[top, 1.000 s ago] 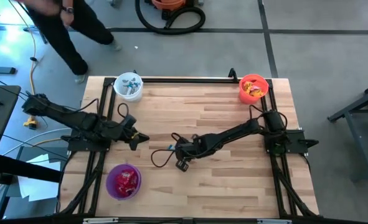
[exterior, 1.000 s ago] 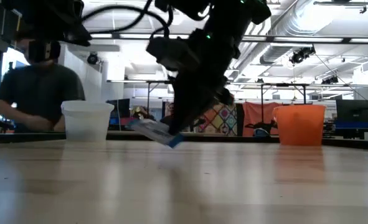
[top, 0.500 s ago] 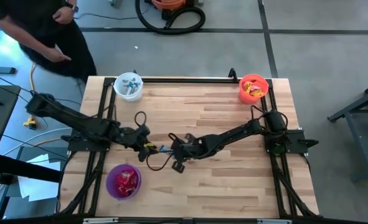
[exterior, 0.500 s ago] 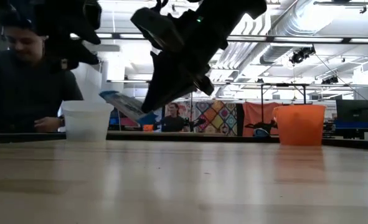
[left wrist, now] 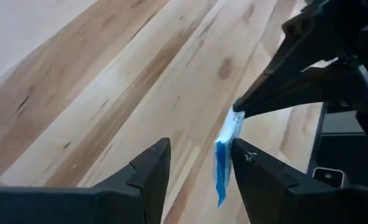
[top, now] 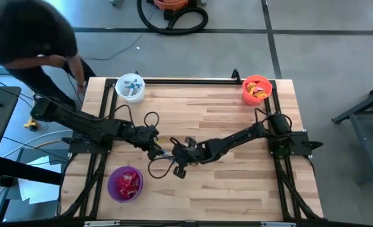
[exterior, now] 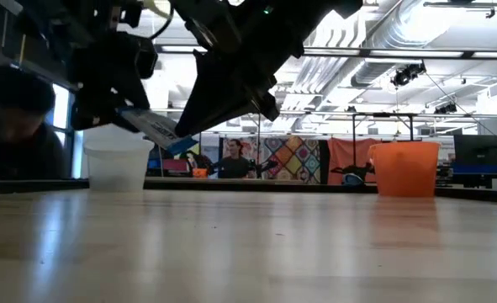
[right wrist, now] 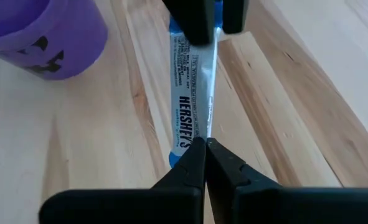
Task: Sort candy
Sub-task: Put the white candy into the white bucket
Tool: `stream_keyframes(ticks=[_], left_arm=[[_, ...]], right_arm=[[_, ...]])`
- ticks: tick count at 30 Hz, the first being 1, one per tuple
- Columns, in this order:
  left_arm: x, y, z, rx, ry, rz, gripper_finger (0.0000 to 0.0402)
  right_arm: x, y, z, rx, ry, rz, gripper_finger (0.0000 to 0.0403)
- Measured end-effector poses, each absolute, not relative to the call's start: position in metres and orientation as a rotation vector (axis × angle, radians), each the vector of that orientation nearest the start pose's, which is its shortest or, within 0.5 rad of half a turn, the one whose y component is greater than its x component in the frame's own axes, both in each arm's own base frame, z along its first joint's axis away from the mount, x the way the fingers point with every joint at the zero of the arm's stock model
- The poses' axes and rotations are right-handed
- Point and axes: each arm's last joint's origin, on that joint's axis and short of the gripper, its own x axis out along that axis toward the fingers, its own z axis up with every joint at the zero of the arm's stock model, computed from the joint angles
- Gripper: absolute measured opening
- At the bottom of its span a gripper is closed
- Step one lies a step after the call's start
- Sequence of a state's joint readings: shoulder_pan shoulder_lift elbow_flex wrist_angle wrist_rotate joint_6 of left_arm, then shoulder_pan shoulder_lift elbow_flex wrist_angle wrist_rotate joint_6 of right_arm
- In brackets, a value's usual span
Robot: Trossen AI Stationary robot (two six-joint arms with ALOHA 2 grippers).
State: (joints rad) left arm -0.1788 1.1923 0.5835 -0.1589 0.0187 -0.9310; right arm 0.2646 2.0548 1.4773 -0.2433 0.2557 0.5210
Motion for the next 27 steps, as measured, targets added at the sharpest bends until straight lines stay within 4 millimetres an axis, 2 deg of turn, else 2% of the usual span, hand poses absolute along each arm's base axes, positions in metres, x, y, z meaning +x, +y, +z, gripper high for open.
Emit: stream_keyframes(ticks=[7,13,21,27], left_arm=[[0.239,-0.046,0.197,-0.822,0.694,0.017,0.0145],[0.240,-0.048,0.186,-0.835,0.772,0.001,0.0108],[0.241,-0.050,0.184,-0.808,0.782,-0.008,0.0098],[0.241,-0.049,0.184,-0.779,0.769,-0.009,0.0042]], right_arm=[[0.433,0.110,0.185,0.259,0.758,-0.189,0.0000],[0.434,0.110,0.186,0.255,0.753,-0.186,0.0000],[0.434,0.109,0.186,0.247,0.745,-0.201,0.0000],[0.434,0.108,0.186,0.244,0.744,-0.199,0.0000]])
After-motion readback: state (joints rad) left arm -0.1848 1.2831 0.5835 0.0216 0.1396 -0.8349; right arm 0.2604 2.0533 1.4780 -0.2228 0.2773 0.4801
